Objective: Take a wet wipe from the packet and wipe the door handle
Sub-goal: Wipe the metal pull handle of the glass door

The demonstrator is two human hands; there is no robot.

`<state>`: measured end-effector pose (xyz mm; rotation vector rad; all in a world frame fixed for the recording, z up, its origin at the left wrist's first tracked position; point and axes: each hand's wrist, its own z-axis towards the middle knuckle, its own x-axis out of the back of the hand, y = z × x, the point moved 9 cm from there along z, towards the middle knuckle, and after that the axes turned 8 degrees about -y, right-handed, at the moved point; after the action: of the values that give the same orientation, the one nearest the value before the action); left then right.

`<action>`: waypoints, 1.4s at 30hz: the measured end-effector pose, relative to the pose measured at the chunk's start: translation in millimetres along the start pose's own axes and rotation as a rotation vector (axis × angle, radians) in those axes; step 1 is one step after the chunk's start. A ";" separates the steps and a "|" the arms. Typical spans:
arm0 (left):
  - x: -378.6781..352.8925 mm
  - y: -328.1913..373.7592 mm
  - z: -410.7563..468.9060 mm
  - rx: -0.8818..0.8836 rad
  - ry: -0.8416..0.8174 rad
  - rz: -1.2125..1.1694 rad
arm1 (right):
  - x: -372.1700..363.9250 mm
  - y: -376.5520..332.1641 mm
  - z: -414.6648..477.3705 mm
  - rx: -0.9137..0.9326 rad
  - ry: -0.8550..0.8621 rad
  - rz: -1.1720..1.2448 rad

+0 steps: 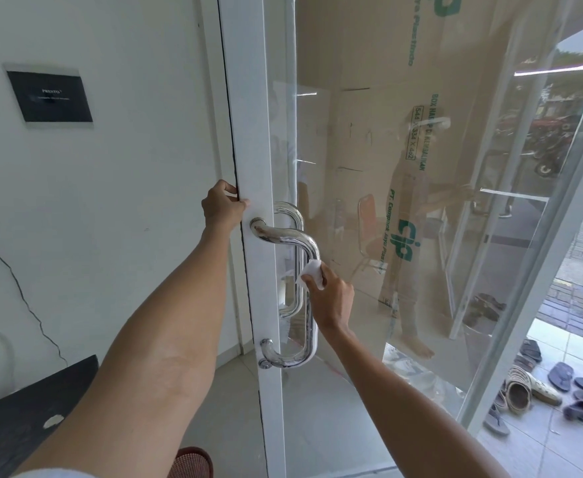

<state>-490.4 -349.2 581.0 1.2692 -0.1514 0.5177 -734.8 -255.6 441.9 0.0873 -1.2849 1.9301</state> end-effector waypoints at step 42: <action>-0.4 -1.1 0.4 0.039 -0.004 0.029 | -9.9 22.6 0.4 -0.060 0.005 0.016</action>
<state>-490.2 -349.9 580.0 1.3081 -0.1638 0.5458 -742.7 -265.4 420.7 0.0427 -1.3428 1.9022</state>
